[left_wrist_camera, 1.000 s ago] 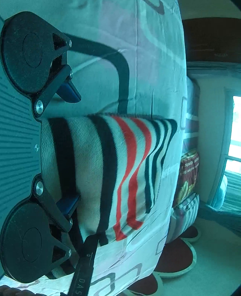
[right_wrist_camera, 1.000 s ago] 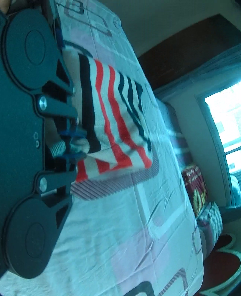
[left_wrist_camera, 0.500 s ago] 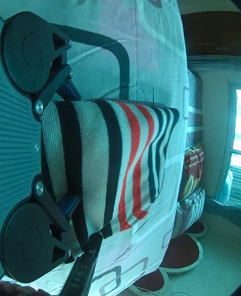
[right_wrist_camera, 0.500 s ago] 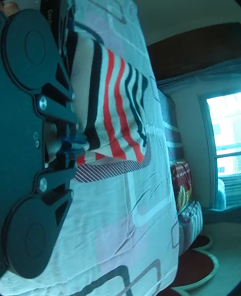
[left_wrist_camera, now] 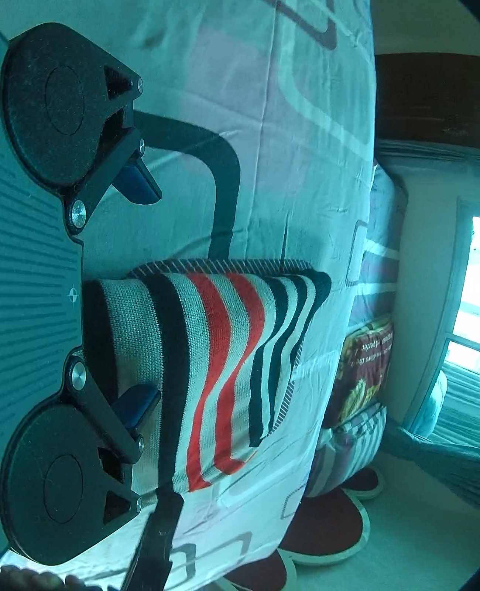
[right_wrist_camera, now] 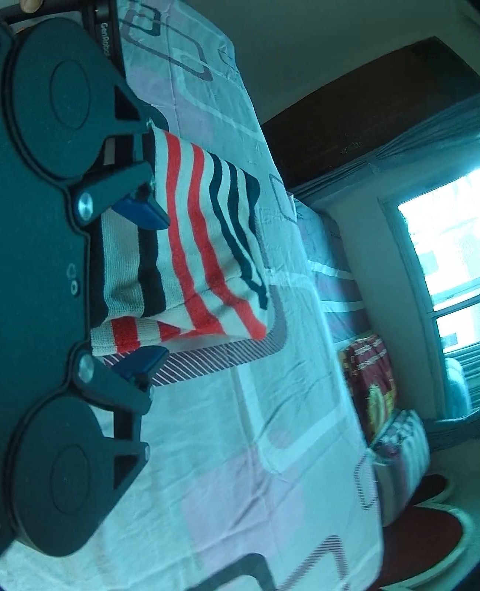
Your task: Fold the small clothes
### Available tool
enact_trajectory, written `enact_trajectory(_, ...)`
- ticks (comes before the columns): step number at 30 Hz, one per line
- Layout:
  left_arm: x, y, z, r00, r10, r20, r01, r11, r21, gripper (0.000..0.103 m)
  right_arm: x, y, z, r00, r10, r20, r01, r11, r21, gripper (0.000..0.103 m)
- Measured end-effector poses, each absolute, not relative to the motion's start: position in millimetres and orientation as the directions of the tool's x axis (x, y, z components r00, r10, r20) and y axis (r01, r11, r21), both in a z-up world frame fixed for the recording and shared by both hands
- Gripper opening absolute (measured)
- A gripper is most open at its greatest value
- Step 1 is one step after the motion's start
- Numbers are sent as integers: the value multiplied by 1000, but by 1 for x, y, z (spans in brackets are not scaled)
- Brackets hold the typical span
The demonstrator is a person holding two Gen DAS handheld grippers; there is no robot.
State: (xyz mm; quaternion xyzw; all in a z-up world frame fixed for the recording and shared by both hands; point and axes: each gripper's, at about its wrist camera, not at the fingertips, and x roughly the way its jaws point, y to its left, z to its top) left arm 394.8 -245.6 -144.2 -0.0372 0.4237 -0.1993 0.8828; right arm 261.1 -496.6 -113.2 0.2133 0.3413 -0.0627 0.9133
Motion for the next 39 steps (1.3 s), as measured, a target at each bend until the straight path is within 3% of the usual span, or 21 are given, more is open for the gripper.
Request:
enact_trajectory(3, 403, -244, -150, 536, -430, -727, 331, 899, -288, 103, 270, -506, -126, 742, 54, -669, 282, 879, 384, 71)
enact_trajectory(7, 424, -242, -166, 420, -539, -730, 305, 842, -446, 103, 278, -522, -143, 730, 116, -674, 294, 836, 462, 71)
enact_trajectory(10, 438, -243, -180, 350, -605, -716, 284, 796, -534, 103, 282, -532, -158, 720, 219, -659, 281, 776, 565, 71)
enact_trajectory(13, 439, -253, -182, 332, -624, -707, 324, 780, -536, 103, 285, -537, -164, 728, 266, -632, 249, 757, 604, 65)
enact_trajectory(14, 439, -258, -183, 325, -633, -703, 329, 772, -544, 103, 287, -538, -166, 728, 287, -622, 240, 743, 624, 57)
enact_trajectory(15, 439, -263, -184, 315, -644, -698, 335, 763, -553, 96, 289, -539, -169, 728, 310, -611, 238, 722, 650, 52)
enact_trajectory(17, 436, -272, -183, 325, -636, -700, 325, 770, -549, 95, 290, -536, -170, 733, 307, -607, 231, 727, 647, 45)
enact_trajectory(20, 432, -273, -181, 344, -636, -691, 314, 771, -553, 84, 283, -534, -162, 752, 300, -587, 217, 728, 650, 35)
enact_trajectory(24, 432, -273, -182, 355, -630, -691, 315, 776, -546, 78, 284, -535, -167, 760, 274, -590, 239, 726, 645, 34)
enact_trajectory(27, 428, -267, -169, 376, -637, -672, 318, 770, -553, 68, 276, -523, -148, 795, 262, -547, 190, 749, 635, 33)
enact_trajectory(39, 431, -177, -106, 486, -605, -631, 344, 796, -499, 67, 293, -445, -99, 828, 341, -444, 46, 749, 661, 33)
